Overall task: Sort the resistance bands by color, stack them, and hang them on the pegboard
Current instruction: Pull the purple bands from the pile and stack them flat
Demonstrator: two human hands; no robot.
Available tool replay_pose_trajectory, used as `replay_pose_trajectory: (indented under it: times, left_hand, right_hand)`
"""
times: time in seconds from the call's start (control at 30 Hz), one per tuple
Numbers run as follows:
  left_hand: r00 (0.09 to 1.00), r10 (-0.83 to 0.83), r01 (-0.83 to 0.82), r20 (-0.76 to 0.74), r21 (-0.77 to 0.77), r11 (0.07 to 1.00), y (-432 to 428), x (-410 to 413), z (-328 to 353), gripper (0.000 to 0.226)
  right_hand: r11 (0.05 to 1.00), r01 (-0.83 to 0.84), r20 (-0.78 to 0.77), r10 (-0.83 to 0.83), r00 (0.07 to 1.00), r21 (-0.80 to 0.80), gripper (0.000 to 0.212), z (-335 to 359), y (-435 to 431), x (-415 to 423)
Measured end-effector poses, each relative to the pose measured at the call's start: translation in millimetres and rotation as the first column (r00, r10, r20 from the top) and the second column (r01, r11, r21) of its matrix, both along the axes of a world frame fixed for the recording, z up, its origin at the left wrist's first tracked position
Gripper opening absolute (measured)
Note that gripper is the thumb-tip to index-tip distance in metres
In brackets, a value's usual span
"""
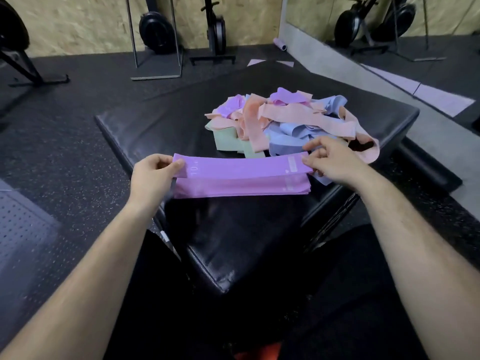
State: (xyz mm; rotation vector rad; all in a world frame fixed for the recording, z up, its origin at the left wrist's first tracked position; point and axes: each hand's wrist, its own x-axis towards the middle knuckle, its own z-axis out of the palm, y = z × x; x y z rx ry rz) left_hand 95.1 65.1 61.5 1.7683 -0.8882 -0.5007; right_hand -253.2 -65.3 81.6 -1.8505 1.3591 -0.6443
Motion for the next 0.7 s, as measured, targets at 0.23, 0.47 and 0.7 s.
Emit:
replay_pose_trajectory:
  times: [0.23,0.47,0.7]
  left_hand:
    - [0.973,-0.002,0.000,0.232,0.010,1.000,9.6,-5.5,-33.3,0.006]
    - [0.944,-0.034,0.056,0.328,-0.058,0.997,13.4,-5.5,-55.0,0.018]
    - [0.786,-0.141,0.214,0.602,-0.052,0.975,14.8,-8.0,-63.2,0.022]
  right_hand:
    - [0.994,0.027,0.029,-0.024,0.999,-0.109,0.017,-43.0,5.8,2.5]
    - [0.971,-0.040,-0.032,0.033,0.999,-0.235,0.021,-64.9,9.0,-0.4]
    - [0.918,-0.159,-0.154,0.109,0.982,-0.362,0.036,-71.0,19.6,-2.7]
